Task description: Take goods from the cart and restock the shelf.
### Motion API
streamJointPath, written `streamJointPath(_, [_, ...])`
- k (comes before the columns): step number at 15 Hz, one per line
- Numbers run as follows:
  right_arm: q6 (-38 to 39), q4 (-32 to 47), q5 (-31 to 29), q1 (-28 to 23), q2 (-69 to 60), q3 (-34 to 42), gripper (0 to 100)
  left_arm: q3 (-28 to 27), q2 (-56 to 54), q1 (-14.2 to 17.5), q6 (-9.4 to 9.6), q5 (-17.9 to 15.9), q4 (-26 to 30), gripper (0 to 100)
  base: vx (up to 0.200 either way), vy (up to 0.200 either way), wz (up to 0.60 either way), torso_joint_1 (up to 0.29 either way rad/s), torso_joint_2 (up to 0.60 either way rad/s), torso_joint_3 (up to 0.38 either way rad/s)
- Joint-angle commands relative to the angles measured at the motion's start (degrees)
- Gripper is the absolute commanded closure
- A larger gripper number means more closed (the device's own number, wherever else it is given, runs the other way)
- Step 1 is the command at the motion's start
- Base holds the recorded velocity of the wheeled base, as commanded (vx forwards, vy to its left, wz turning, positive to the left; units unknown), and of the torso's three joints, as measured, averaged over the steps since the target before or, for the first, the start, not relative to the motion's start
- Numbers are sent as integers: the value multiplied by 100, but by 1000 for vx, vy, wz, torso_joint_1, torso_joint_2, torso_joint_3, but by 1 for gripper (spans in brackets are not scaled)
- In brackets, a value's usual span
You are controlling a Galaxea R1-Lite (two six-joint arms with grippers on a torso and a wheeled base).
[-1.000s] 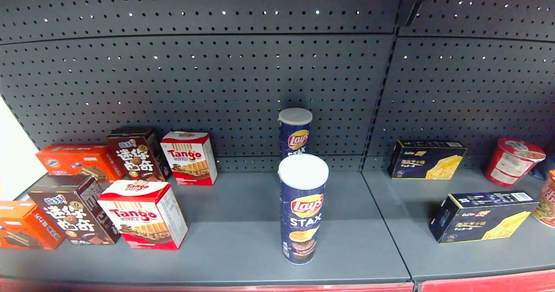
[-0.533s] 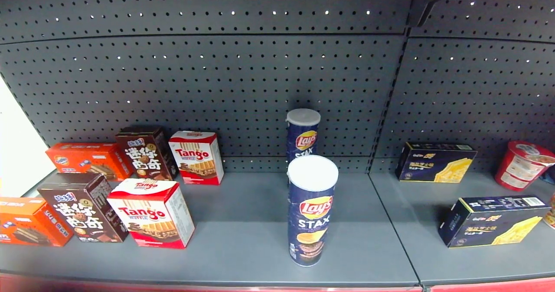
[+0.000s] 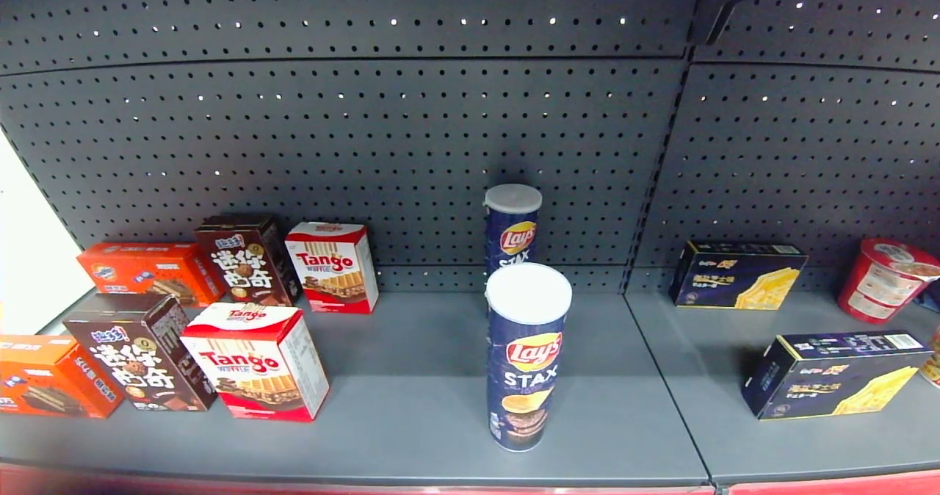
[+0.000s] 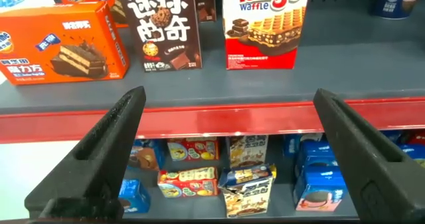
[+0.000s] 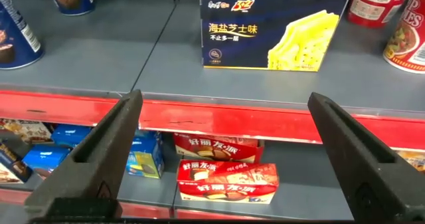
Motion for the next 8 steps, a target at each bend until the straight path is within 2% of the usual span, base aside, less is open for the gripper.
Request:
streamJointPath(1, [-2,-4,4,4,15,0,0,0,-2,0,-5,8,0,0,0,0,0,0,0,0])
streamJointPath(3, [-2,-4,4,4,15,0,0,0,-2,0,-5,25,0,0,0,-200,0,0,0,5])
streamJointPath(8, [-2,-4,4,4,15,0,0,0,-2,0,-93,17,0,0,0,0,0,0,0,0])
